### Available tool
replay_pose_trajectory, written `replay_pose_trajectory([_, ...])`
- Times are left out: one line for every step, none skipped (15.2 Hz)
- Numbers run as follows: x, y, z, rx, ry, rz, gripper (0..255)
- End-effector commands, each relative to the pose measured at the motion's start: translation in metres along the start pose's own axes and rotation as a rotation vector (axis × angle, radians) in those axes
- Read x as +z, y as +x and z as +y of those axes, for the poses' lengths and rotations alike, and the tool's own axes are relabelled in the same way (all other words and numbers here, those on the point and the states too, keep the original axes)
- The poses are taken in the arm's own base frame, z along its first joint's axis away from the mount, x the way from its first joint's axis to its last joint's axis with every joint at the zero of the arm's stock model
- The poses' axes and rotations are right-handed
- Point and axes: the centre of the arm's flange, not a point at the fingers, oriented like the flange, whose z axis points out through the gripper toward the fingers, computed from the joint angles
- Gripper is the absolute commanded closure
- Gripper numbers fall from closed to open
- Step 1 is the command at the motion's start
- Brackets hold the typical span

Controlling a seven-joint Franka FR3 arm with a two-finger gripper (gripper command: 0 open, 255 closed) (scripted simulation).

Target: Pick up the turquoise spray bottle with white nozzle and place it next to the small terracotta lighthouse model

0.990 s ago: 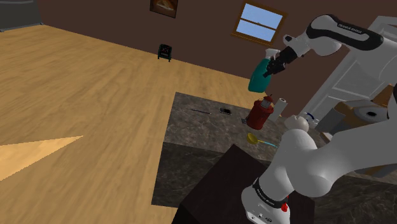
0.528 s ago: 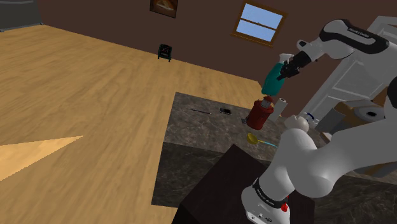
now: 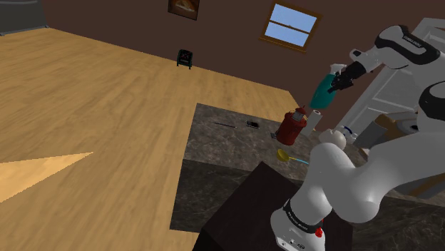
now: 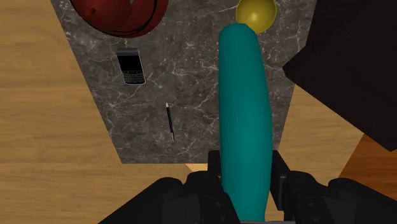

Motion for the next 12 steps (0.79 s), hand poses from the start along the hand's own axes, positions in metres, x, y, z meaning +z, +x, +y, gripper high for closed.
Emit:
replay_pose_trajectory([-0.01,-0.02,0.003,0.0,0.001,-0.001,255])
replay_pose_trajectory([-0.006,-0.023,0.003,0.0,0.001,-0.001,255])
replay_pose_trajectory([-0.001,-0.025,0.003,0.0,0.001,-0.001,255])
replay_pose_trajectory([0.004,-0.028,0.003,0.0,0.001,-0.001,255])
replay_pose_trajectory([0.008,-0.03,0.003,0.0,0.001,-0.001,255])
replay_pose_trajectory([0.013,-0.033,0.003,0.0,0.001,-0.001,255])
replay_pose_trajectory([0.017,-0.036,0.003,0.0,0.001,-0.001,255])
replay_pose_trajectory([0.022,-0.038,0.003,0.0,0.001,-0.001,255])
replay_pose_trajectory([0.026,-0.041,0.003,0.0,0.001,-0.001,255])
replay_pose_trajectory([0.031,-0.043,0.003,0.0,0.001,-0.001,255])
replay_pose_trajectory([0.036,-0.046,0.003,0.0,0.001,-0.001,255])
replay_pose_trajectory([0.04,-0.049,0.004,0.0,0.001,-0.001,255])
